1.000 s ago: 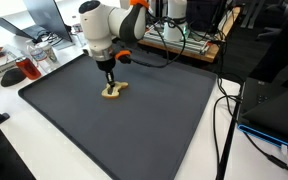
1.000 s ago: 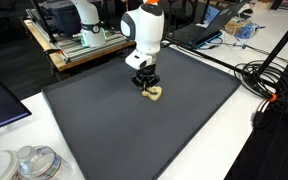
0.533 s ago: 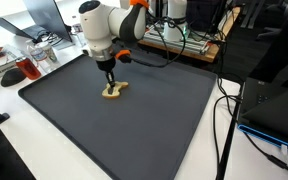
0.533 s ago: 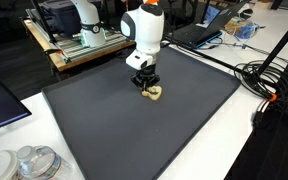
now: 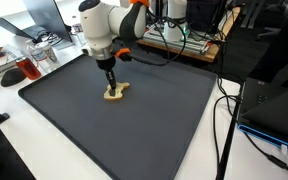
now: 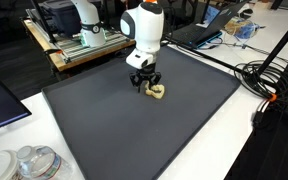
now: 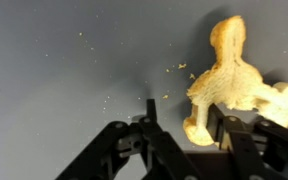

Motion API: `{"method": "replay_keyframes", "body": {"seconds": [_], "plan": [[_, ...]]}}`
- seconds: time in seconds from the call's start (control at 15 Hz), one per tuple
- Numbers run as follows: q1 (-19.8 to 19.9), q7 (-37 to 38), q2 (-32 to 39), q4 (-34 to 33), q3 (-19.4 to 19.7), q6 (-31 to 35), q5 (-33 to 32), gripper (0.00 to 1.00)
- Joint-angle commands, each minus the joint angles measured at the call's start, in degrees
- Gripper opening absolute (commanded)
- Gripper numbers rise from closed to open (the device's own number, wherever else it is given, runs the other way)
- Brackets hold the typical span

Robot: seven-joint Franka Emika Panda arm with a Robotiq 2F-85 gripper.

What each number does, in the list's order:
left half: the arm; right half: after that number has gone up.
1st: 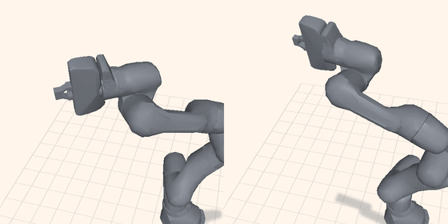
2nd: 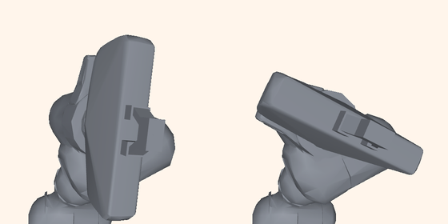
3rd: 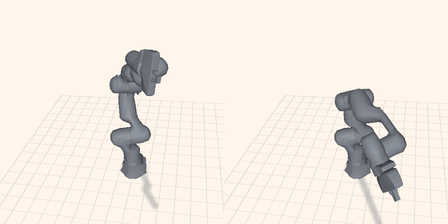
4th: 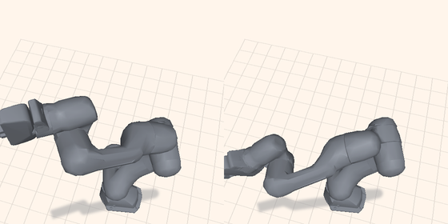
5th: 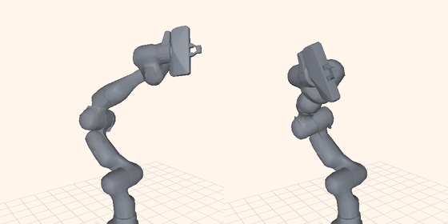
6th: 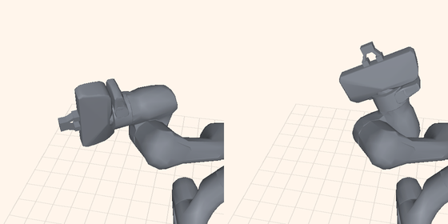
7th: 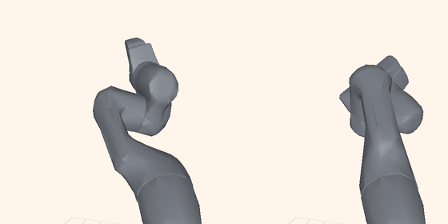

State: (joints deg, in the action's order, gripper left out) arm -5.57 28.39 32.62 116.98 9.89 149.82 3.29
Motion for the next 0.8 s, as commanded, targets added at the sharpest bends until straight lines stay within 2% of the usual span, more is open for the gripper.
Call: {"method": "replay_keyframes", "body": {"seconds": [0.0, 0.13, 0.2, 0.6, 0.73], "plan": [[0.4, -1.0, -2.8, 2.2, -0.2, -0.9, 0.0, 0.84], [0.7, -1.2, -3.1, 2.4, -0.4, -1.1, 0.3, 0.96], [0.9, -1.4, -3.3, 2.5, -0.5, -1.2, 0.4, 0.99], [2.0, -2.9, -4.2, 3.3, -1.2, -2.3, 1.0, 1.0], [4.1, -6.1, -4.8, 3.7, -3.3, -1.7, 3.3, 1.0]]}}
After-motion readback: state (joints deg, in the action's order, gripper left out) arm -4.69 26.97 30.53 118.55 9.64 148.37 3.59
